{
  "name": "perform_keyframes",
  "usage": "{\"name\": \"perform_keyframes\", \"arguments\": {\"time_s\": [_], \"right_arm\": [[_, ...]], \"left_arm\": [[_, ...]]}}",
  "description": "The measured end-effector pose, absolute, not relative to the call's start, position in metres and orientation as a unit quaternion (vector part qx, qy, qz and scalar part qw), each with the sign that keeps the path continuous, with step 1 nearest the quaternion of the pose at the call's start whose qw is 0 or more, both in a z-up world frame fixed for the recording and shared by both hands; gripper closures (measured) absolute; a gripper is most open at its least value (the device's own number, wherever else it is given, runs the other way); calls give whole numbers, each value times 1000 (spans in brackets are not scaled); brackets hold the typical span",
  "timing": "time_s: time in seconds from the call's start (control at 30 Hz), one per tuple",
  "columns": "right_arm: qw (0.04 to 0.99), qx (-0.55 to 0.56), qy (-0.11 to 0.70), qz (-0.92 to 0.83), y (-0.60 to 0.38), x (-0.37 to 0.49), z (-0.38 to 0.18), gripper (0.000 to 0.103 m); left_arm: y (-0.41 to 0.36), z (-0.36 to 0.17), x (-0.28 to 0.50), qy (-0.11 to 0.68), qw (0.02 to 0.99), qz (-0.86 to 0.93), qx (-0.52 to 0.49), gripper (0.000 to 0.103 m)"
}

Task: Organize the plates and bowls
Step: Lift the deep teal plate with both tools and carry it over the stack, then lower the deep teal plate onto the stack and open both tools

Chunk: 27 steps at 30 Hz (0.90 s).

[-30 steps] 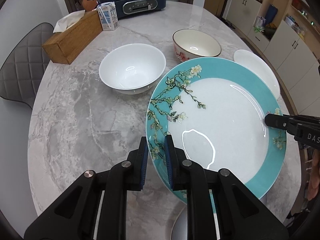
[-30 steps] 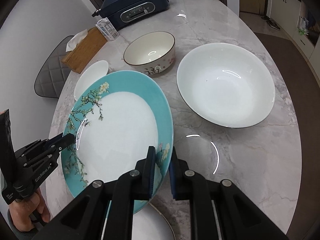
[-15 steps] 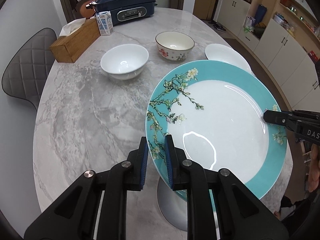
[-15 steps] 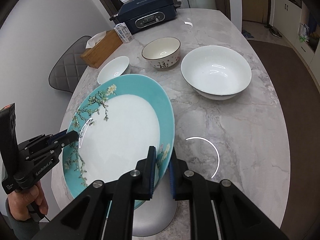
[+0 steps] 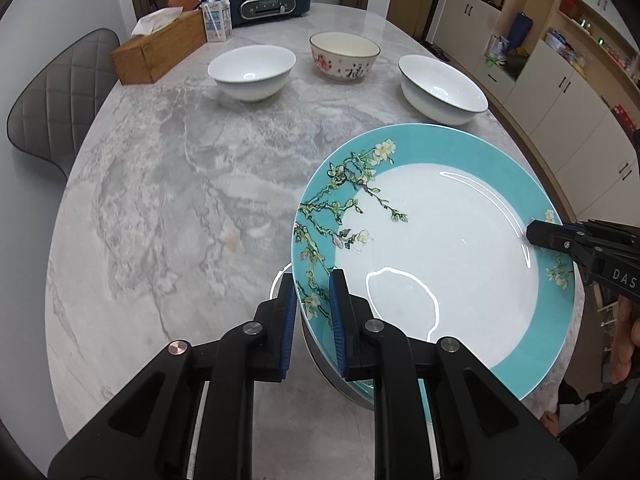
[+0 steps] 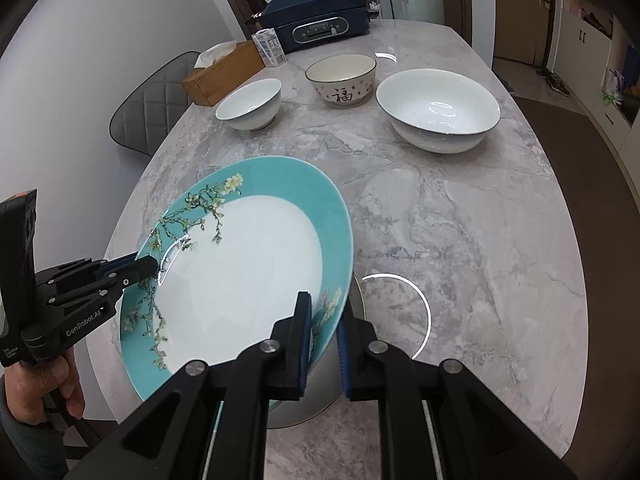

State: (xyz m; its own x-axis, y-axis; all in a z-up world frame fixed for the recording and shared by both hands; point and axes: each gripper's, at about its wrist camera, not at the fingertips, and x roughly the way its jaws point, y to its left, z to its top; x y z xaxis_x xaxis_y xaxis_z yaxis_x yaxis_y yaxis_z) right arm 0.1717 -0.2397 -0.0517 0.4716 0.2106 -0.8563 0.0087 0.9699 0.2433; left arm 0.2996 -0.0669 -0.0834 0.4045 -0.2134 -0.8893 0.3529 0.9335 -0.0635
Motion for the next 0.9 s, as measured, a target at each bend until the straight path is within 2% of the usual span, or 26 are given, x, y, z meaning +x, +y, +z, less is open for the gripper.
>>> {"name": "perform_keyframes", "arguments": {"time_s": [0.37,0.9], "right_arm": [[847,119,516,47,-241,155,-96,89],[855,104,506,34,-238,147,-111,87]], "left_arm": [[-66,-138,288,537,824,-169,55,88],[-73,-136,279,512,840,-159,84,88]]}}
